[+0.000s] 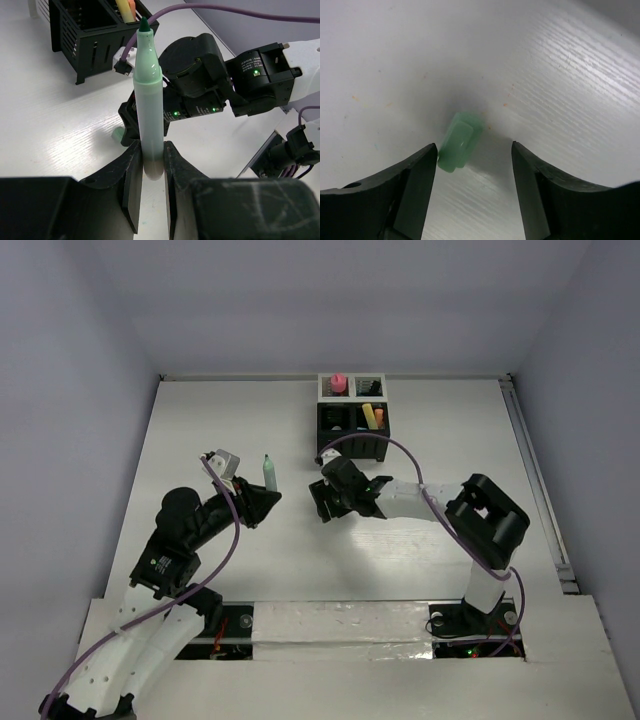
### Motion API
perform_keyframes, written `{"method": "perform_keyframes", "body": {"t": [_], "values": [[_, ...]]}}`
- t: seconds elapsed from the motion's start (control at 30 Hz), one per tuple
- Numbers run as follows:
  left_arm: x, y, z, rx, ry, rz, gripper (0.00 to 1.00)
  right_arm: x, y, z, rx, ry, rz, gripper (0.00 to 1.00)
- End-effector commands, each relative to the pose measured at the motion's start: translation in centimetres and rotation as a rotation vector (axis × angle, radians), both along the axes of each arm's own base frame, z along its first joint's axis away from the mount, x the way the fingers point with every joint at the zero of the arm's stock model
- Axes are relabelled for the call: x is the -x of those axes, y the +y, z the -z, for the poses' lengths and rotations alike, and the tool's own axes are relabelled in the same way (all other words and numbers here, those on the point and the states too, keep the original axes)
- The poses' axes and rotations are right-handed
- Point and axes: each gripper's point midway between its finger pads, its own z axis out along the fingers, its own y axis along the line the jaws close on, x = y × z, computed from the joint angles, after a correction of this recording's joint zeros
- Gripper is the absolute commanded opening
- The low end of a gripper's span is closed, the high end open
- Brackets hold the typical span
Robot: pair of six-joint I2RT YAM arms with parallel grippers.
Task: Sort the stationery into containers
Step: Move the pen cap to the center of the board, then close the pen cap on the pen.
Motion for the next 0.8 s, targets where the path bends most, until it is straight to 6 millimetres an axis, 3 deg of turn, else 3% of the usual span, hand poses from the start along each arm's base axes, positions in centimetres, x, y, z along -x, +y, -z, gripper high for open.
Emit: {"method": "perform_keyframes", "body": {"t": [0.0, 0.17, 0.3, 0.47, 0.77], "values": [[0.0, -0.1, -3.1, 0.032, -0.081, 0.010, 0.00, 0.9, -0.3, -1.0, 0.018, 0.033, -0.023, 0.69], [-0.2, 0.0, -3.1, 0.033, -0.083, 0.002, 0.00, 2.1, 1.4, -2.8, -0.067, 0.073, -0.061, 0.70], [-0.1, 0.0, -3.1, 0.033, -0.084, 0.003, 0.00, 1.5, 1.9, -3.2, -0.065, 0.046, -0.043, 0.70], [-0.1, 0.1, -3.3, 0.036, -0.090, 0.002, 0.00, 0.0, 1.8, -2.4, 0.012, 0.031, -0.013, 0.68], [0.0, 0.1, -3.4, 0.037, -0.092, 0.000, 0.00, -0.5, 1.6, -0.8, 0.131, 0.053, 0.022, 0.58]]}}
